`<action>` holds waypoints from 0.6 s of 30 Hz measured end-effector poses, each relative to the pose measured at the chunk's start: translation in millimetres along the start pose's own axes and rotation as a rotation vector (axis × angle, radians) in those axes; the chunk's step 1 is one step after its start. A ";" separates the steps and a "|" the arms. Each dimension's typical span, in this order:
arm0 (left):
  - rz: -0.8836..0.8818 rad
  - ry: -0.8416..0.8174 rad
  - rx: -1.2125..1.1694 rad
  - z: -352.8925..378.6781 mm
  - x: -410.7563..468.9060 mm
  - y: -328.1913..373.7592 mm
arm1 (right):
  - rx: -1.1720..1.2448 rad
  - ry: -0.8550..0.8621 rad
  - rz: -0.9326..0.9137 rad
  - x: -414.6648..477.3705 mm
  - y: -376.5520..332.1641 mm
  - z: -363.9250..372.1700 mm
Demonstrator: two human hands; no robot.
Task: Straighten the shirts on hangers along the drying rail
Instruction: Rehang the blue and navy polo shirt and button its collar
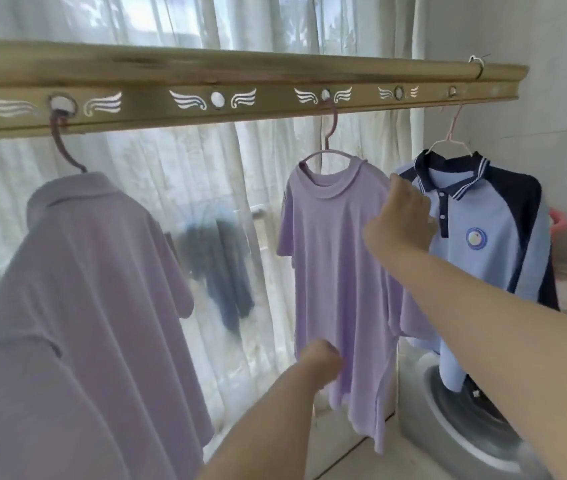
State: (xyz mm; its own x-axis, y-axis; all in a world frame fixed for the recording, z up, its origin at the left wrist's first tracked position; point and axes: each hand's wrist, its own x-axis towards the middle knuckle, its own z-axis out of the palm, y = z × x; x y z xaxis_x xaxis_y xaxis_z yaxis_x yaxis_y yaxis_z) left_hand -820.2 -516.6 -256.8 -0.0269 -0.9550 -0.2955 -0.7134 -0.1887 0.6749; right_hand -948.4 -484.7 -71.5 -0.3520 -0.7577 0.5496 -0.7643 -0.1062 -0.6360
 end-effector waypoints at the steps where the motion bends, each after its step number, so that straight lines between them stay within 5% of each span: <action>1: 0.029 0.045 -0.025 -9.7 -7.4 -5.9 | -0.037 0.067 -0.043 -9.8 -5.1 5.6; 6: 0.187 0.125 -0.092 -64.1 -26.5 -31.2 | -0.099 0.113 -0.245 -57.7 -44.8 36.2; 13: 0.271 0.050 -0.064 -118.4 -65.2 -66.0 | 0.013 -0.144 -0.122 -120.3 -100.0 59.5; 18: 0.331 -0.043 -0.055 -127.7 -91.8 -82.2 | 0.182 -0.133 -0.086 -164.9 -155.7 59.2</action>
State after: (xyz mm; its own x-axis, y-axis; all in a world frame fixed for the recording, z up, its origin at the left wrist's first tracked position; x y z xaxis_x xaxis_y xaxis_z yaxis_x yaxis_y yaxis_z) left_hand -669.7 -442.7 -198.8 -0.2812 -0.9561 -0.0820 -0.6223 0.1166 0.7740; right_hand -739.4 -381.3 -95.2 -0.2062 -0.8177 0.5375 -0.6744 -0.2793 -0.6835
